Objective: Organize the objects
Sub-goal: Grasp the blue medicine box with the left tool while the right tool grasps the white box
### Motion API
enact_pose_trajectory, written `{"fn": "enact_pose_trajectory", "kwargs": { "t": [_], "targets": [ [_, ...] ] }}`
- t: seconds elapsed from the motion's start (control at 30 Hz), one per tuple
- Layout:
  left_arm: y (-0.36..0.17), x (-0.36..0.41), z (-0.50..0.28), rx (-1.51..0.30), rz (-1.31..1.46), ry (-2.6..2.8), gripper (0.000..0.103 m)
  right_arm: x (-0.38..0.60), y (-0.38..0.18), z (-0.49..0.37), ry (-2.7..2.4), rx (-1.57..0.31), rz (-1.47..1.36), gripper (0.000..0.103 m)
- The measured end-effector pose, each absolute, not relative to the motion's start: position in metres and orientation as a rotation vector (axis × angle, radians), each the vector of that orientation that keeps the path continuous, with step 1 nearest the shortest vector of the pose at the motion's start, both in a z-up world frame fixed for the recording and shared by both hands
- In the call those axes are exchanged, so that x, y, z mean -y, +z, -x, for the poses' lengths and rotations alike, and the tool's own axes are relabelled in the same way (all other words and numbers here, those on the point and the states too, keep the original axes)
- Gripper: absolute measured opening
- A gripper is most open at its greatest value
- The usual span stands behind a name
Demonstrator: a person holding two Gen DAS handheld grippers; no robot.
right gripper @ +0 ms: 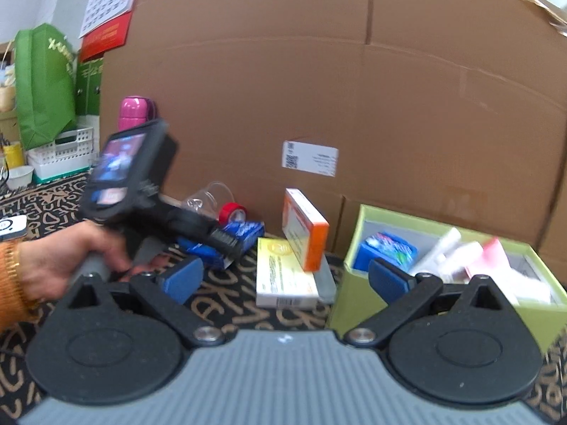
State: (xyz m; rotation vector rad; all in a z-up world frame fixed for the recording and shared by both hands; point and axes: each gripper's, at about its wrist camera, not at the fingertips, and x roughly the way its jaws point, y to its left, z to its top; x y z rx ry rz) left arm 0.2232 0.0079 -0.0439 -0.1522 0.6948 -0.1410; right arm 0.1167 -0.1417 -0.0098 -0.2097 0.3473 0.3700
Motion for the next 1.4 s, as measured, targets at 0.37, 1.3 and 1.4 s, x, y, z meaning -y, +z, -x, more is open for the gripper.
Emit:
{"fn": "enact_pose_trajectory", "kwargs": {
  "t": [0.37,1.3,1.4],
  "targets": [
    [-0.043,-0.063,-0.157,-0.694,0.151,-0.121,0.060,0.092,-0.026,-0.254,0.296,-0.477,0.384,0.063],
    [-0.048,-0.060,-0.157,-0.713,-0.036,-0.104,0.073,0.079,-0.077,-0.155,0.521,-0.653,0.152,0.069],
    [-0.047,-0.061,-0.151,-0.710,-0.042,-0.126,0.060,0.089,-0.077,-0.148,0.495,-0.687,0.119,0.068]
  ]
}}
